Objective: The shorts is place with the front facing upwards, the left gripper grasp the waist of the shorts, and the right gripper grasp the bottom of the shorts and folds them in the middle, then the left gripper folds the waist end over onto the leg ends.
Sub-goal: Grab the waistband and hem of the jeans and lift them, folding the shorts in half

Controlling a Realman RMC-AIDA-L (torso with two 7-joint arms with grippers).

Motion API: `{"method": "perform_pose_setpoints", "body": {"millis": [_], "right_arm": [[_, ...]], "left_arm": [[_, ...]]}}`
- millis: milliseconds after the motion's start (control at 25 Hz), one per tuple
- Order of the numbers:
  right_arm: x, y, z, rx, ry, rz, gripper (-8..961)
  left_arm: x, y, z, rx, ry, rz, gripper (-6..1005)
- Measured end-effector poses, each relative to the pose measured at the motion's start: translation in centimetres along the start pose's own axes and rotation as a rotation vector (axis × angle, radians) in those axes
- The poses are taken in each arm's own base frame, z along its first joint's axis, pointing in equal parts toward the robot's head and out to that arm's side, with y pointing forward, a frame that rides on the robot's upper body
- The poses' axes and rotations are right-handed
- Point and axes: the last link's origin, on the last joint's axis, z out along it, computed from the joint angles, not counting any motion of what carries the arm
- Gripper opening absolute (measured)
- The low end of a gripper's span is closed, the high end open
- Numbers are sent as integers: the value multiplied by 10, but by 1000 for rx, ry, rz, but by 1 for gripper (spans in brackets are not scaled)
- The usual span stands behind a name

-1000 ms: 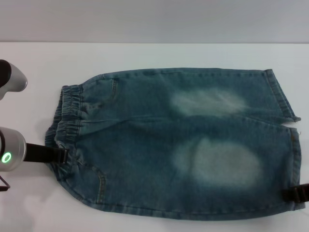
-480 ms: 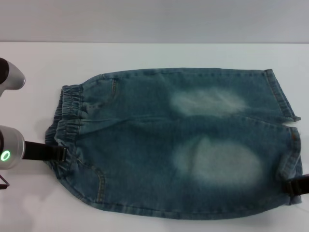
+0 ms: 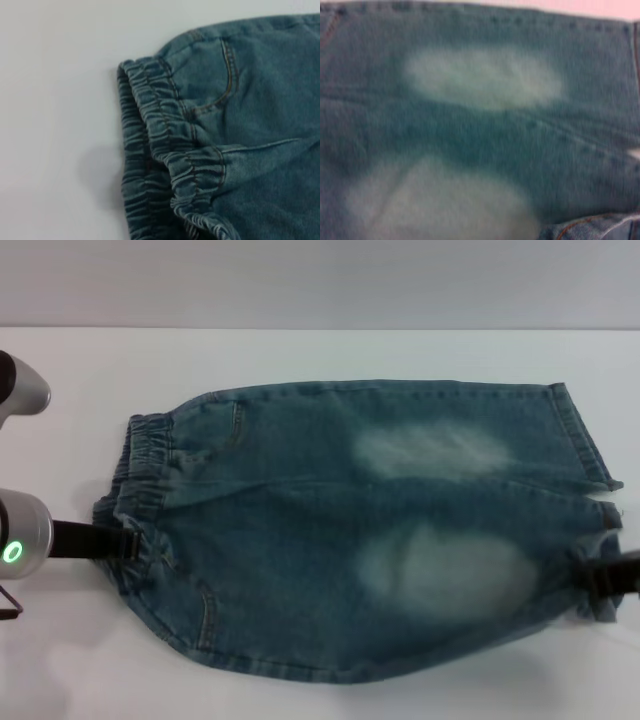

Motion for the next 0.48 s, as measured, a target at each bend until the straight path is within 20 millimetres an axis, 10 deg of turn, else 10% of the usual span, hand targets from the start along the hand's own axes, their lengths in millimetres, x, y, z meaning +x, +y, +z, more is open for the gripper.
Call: {"method": "perform_pose_setpoints", "body": {"millis": [480], "right_arm": [[-33, -21, -18, 79, -280, 3, 15]], "left_arm": [[15, -9, -4, 10, 121, -30, 80]]}}
